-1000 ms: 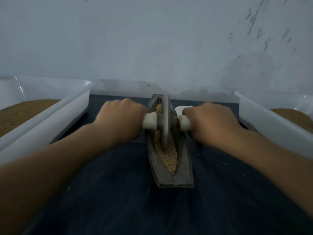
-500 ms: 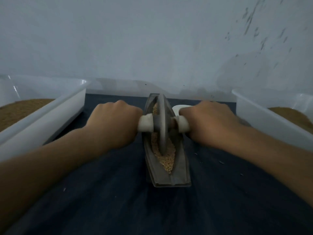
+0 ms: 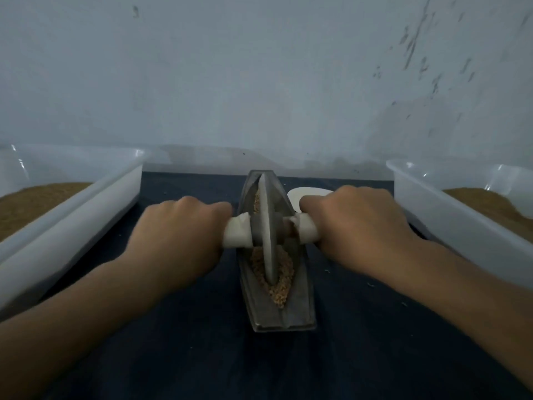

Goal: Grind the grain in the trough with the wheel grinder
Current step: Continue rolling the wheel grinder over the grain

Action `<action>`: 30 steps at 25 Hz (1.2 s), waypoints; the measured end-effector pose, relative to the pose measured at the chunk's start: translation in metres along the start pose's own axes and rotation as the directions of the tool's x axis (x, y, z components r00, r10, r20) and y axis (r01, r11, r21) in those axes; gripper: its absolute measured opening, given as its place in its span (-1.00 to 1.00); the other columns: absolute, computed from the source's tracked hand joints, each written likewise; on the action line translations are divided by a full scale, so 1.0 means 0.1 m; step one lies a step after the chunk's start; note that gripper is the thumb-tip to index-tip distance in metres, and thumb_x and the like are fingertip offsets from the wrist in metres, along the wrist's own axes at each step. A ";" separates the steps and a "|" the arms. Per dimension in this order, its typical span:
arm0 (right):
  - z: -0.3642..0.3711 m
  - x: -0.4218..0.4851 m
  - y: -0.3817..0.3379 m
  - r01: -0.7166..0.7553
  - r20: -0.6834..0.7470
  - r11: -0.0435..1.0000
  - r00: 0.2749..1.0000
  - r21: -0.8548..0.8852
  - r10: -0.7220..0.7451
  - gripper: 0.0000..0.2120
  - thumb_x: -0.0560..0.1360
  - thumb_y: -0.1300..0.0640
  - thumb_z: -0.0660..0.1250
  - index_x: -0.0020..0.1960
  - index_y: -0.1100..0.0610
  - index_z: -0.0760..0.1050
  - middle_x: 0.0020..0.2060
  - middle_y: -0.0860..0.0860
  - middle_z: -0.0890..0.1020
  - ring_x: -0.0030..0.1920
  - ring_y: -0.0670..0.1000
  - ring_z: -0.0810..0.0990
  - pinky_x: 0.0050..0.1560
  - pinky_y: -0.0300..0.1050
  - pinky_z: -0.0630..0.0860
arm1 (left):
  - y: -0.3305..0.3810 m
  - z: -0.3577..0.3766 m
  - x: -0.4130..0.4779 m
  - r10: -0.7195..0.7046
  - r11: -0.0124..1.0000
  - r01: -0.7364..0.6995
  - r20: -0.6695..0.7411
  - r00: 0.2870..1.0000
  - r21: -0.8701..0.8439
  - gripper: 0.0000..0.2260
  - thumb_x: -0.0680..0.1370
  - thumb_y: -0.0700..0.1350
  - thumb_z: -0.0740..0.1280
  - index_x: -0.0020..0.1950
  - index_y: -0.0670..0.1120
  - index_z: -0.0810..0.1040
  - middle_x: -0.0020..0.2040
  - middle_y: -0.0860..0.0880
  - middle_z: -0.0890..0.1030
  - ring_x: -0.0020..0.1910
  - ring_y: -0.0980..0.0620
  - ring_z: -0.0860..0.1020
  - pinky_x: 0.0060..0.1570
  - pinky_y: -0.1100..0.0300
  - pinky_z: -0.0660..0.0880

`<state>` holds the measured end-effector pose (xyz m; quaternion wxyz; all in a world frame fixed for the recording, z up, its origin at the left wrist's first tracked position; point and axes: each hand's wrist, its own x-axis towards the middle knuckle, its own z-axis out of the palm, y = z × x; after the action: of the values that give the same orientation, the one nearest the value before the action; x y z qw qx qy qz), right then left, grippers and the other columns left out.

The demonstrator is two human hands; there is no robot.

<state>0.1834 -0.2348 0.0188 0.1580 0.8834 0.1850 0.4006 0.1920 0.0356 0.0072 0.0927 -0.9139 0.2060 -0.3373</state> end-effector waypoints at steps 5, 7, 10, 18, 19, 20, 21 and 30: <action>0.14 0.57 -0.07 -0.288 0.473 0.955 0.852 0.066 0.224 -0.88 0.52 0.03 0.39 0.04 -0.05 0.51 -0.07 0.02 0.62 -0.07 0.12 0.59 -0.21 -0.06 0.42 | 0.09 0.06 0.66 -0.147 0.989 0.144 0.154 0.977 0.033 -0.90 0.54 -0.07 0.29 0.04 0.03 0.53 -0.13 -0.06 0.56 -0.19 -0.15 0.58 -0.30 0.10 0.37; 0.15 0.60 -0.03 -0.299 0.536 0.950 0.819 0.091 0.206 -0.82 0.52 0.04 0.39 0.12 -0.04 0.54 -0.02 0.02 0.63 -0.03 0.11 0.59 -0.18 -0.06 0.42 | 0.07 0.05 0.79 -0.139 0.990 0.133 0.235 0.962 0.040 -0.85 0.55 -0.06 0.29 0.10 0.04 0.55 -0.04 -0.08 0.58 -0.06 -0.18 0.60 -0.23 0.07 0.39; -0.01 0.09 -0.03 -0.102 0.229 0.992 0.970 0.078 0.082 -0.78 0.29 0.02 0.47 -0.17 -0.10 0.43 -0.42 -0.11 0.36 -0.47 -0.01 0.31 -0.46 -0.22 0.15 | 0.03 -0.02 0.20 -0.014 0.997 0.011 0.049 0.999 0.079 -0.86 0.36 -0.01 0.37 -0.16 0.07 0.43 -0.40 0.02 0.33 -0.48 -0.09 0.43 -0.48 0.22 0.16; 0.18 0.66 -0.06 -0.272 0.482 0.959 0.853 0.082 0.201 -0.86 0.52 0.07 0.37 0.08 -0.05 0.55 0.00 0.06 0.62 0.02 0.16 0.61 -0.17 -0.06 0.39 | 0.10 0.08 0.71 -0.191 0.982 0.186 0.245 0.950 0.046 -0.84 0.56 -0.05 0.29 0.12 0.03 0.56 -0.05 -0.09 0.57 -0.09 -0.18 0.60 -0.25 0.06 0.41; 0.19 0.64 -0.03 -0.257 0.502 0.961 0.848 0.105 0.172 -0.88 0.52 0.06 0.38 0.05 -0.07 0.54 -0.03 0.04 0.62 0.00 0.15 0.61 -0.18 -0.06 0.40 | 0.08 0.06 0.72 -0.176 0.984 0.171 0.279 0.944 0.041 -0.83 0.55 -0.05 0.30 0.12 0.04 0.56 -0.05 -0.08 0.57 -0.09 -0.17 0.59 -0.24 0.05 0.41; 0.13 0.51 -0.02 -0.209 0.475 0.970 0.871 0.125 0.126 -0.90 0.49 0.04 0.40 -0.06 -0.11 0.50 -0.15 -0.02 0.59 -0.10 0.12 0.60 -0.26 -0.09 0.39 | 0.06 0.03 0.60 -0.131 0.991 0.125 0.248 0.960 0.041 -0.86 0.52 -0.04 0.31 0.06 0.05 0.56 -0.14 -0.04 0.54 -0.20 -0.14 0.57 -0.30 0.07 0.39; 0.08 0.32 -0.01 -0.134 0.383 0.984 0.920 0.118 0.079 -0.83 0.42 0.02 0.41 -0.17 -0.14 0.41 -0.31 -0.09 0.50 -0.27 0.05 0.54 -0.38 -0.15 0.31 | 0.05 0.02 0.41 -0.074 0.996 0.065 0.161 0.984 0.060 -0.92 0.46 -0.03 0.33 -0.06 0.08 0.53 -0.28 0.02 0.45 -0.38 -0.06 0.48 -0.39 0.13 0.32; 0.22 0.68 -0.05 -0.284 0.488 0.954 0.848 0.091 0.207 -0.84 0.51 0.07 0.38 0.09 -0.05 0.55 -0.01 0.07 0.62 0.00 0.17 0.60 -0.16 -0.05 0.41 | 0.06 0.06 0.77 -0.154 0.987 0.158 0.298 0.942 0.012 -0.82 0.54 -0.04 0.32 0.13 0.05 0.56 -0.04 -0.09 0.56 -0.09 -0.17 0.57 -0.20 0.04 0.41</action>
<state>0.2407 -0.2030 0.0470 0.0745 0.9803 0.0575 0.1738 0.2473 -0.0036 0.0453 0.0905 -0.9683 0.1186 -0.2005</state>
